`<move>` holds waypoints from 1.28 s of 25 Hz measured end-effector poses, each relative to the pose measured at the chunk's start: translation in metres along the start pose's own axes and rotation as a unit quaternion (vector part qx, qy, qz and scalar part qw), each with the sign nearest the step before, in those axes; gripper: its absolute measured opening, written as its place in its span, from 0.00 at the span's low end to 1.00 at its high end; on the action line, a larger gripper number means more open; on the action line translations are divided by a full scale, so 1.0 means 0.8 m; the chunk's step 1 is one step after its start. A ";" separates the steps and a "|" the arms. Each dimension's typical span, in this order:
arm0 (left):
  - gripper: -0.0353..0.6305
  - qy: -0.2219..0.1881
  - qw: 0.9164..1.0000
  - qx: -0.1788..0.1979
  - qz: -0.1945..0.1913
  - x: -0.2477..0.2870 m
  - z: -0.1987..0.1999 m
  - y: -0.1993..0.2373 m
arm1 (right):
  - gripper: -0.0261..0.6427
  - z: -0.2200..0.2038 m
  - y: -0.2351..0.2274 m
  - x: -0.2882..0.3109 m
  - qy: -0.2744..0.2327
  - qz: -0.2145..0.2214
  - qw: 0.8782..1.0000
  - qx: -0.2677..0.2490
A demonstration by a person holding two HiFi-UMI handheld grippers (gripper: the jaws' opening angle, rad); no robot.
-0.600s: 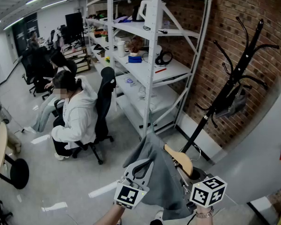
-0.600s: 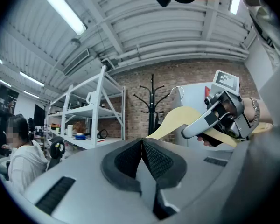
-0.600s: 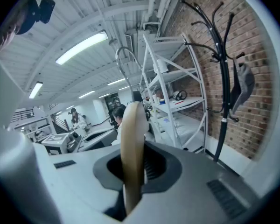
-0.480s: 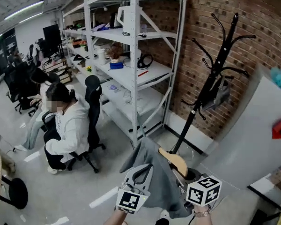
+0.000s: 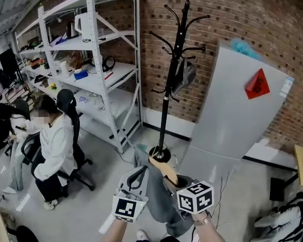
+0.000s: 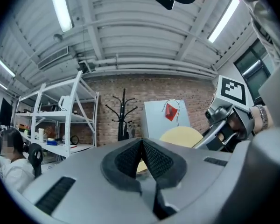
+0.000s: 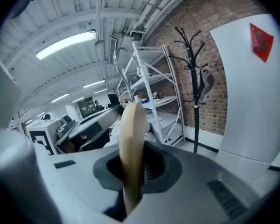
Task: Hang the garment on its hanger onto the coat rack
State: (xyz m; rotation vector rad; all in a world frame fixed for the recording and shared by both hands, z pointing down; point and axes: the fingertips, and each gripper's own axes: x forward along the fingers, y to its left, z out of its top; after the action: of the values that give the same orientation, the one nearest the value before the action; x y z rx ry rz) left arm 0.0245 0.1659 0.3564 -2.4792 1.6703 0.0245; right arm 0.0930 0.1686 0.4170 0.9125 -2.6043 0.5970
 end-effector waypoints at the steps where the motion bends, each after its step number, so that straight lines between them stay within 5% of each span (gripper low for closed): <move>1: 0.06 0.002 1.000 -0.001 -0.005 -0.002 0.000 -0.012 | 0.10 -0.004 -0.001 -0.012 0.000 -0.004 1.000 0.002; 15: 0.06 0.009 1.000 0.019 -0.006 -0.055 0.022 -0.118 | 0.10 -0.046 -0.005 -0.107 0.005 0.000 1.000 0.002; 27: 0.06 -0.043 0.996 0.073 -0.040 -0.046 0.089 -0.054 | 0.10 0.034 0.012 -0.100 -0.003 -0.038 0.999 -0.031; 32: 0.06 -0.064 0.995 0.058 -0.047 -0.076 0.109 0.001 | 0.10 0.076 0.052 -0.095 -0.025 -0.056 0.997 -0.048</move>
State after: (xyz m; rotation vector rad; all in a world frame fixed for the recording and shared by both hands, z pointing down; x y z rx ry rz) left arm 0.0068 0.2331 0.2760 -2.4115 1.4615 0.0709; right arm 0.1135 0.2076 0.3212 1.0463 -2.5794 0.4218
